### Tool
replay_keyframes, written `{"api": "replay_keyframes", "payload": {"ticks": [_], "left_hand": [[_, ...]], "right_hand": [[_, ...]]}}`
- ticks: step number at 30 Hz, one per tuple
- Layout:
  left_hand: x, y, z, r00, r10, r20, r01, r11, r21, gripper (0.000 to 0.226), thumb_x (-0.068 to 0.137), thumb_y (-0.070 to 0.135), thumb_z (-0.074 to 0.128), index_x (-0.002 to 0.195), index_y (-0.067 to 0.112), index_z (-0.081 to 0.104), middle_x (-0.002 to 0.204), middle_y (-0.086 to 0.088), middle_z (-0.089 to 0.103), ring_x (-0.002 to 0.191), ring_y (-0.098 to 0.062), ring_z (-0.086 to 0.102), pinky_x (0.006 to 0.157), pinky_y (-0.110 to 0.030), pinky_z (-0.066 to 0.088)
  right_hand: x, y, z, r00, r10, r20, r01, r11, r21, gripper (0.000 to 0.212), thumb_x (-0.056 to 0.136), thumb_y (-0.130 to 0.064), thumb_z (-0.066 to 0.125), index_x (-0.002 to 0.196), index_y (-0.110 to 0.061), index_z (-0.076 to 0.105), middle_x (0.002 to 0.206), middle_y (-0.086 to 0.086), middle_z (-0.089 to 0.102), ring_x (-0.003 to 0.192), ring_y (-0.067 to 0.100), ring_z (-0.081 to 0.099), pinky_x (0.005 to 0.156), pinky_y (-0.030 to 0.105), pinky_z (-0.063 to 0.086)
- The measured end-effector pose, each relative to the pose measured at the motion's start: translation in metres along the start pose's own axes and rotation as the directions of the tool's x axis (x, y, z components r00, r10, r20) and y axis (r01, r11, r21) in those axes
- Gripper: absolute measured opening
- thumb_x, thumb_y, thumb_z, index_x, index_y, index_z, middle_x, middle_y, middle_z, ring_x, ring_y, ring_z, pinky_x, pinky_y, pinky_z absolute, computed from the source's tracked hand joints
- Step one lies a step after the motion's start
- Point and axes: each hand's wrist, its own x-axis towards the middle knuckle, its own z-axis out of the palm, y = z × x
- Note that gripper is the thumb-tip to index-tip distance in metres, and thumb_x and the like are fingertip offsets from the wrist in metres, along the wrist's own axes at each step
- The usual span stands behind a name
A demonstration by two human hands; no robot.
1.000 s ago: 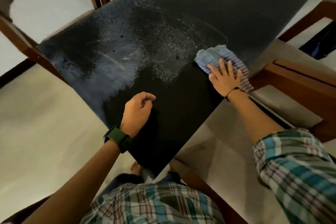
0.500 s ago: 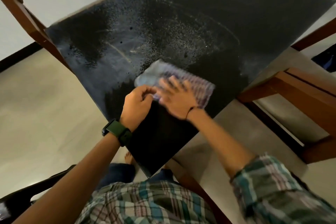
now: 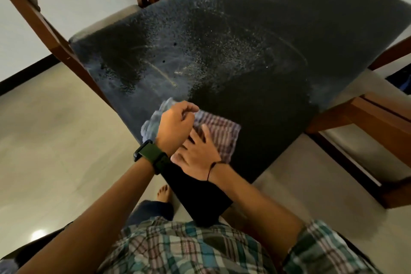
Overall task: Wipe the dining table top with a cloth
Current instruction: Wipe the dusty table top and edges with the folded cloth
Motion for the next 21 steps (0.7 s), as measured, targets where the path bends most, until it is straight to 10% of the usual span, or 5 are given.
{"api": "replay_keyframes", "payload": {"ticks": [3, 7, 12, 21], "left_hand": [[0.006, 0.000, -0.005, 1.000, -0.003, 0.003, 0.003, 1.000, 0.013, 0.022, 0.087, 0.003, 0.043, 0.095, 0.012, 0.061, 0.077, 0.007, 0.054, 0.066, -0.005, 0.048, 0.054, -0.006, 0.037], [0.000, -0.008, -0.005, 1.000, -0.020, -0.013, 0.020, 1.000, 0.001, 0.021, 0.087, 0.003, 0.046, 0.097, 0.013, 0.063, 0.093, 0.001, 0.061, 0.081, -0.011, 0.055, 0.062, -0.005, 0.038], [-0.019, -0.026, -0.009, 0.998, -0.059, 0.023, 0.058, 0.998, 0.035, 0.020, 0.089, 0.007, 0.045, 0.096, 0.016, 0.062, 0.094, 0.003, 0.059, 0.073, -0.002, 0.051, 0.063, 0.000, 0.037], [-0.014, -0.021, -0.011, 0.998, -0.038, -0.050, 0.039, 0.999, 0.022, 0.023, 0.085, 0.001, 0.045, 0.094, 0.010, 0.064, 0.098, -0.008, 0.065, 0.085, -0.016, 0.054, 0.078, -0.028, 0.044]], "right_hand": [[0.000, 0.018, -0.007, 0.999, -0.020, -0.048, 0.019, 0.999, -0.029, 0.054, 0.093, -0.046, 0.019, 0.138, -0.028, 0.044, 0.153, -0.002, 0.029, 0.144, 0.028, 0.010, 0.111, 0.059, 0.000], [0.015, 0.122, -0.040, 0.923, 0.367, -0.114, -0.378, 0.922, -0.089, 0.051, 0.099, -0.043, 0.024, 0.146, -0.044, 0.005, 0.158, -0.012, -0.002, 0.144, 0.021, -0.005, 0.112, 0.055, 0.004], [0.035, 0.208, -0.073, 0.806, 0.587, -0.078, -0.588, 0.809, 0.012, 0.050, 0.099, -0.044, 0.020, 0.146, -0.043, 0.003, 0.158, -0.007, -0.002, 0.144, 0.027, -0.004, 0.114, 0.056, 0.002], [0.034, -0.016, -0.021, 0.992, 0.125, -0.001, -0.124, 0.982, -0.144, 0.057, 0.095, -0.039, 0.018, 0.147, -0.016, 0.024, 0.154, 0.006, 0.022, 0.143, 0.026, 0.012, 0.116, 0.041, 0.005]]}}
